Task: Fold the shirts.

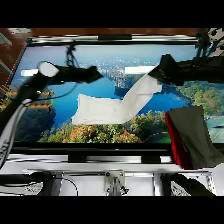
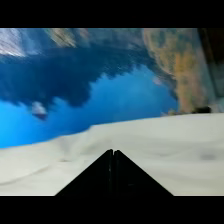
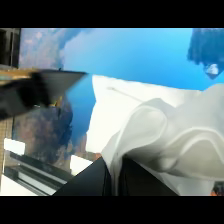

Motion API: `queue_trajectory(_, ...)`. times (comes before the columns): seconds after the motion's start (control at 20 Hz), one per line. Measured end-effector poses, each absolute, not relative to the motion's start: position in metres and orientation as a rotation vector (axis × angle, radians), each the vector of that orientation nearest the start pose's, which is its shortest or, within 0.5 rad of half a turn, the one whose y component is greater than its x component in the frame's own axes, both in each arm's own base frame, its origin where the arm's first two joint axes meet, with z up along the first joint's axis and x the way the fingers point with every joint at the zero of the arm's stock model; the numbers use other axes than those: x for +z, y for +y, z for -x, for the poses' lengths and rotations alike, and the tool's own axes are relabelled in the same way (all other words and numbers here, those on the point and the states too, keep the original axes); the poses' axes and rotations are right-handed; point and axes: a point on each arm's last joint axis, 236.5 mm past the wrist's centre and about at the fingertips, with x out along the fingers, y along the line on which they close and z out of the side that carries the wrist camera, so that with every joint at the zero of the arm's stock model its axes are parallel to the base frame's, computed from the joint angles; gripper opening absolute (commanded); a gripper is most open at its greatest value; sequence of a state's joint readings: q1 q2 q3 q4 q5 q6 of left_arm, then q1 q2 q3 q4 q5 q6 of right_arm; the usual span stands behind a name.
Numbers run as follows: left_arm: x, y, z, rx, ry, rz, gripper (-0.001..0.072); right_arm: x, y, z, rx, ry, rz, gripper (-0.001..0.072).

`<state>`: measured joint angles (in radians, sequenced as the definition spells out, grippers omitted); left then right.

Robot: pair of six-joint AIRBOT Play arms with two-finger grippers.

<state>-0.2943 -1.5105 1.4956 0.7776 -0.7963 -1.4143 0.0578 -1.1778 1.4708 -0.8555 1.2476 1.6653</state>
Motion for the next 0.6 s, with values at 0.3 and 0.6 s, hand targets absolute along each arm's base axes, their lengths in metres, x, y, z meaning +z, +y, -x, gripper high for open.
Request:
queue_trajectory(0.3,0.237,-0.082,-0.471,-0.246,0.590,0.336,0.0028,0.163,0.294,-0.416,0.685,0.969,-0.591,0.0080)
queue_trajectory(0.6,0.270,-0.037,-0.426,-0.140,0.574,0.317,0.0028,0.063,0.416,-0.420,0.748,1.046,-0.704,0.0081)
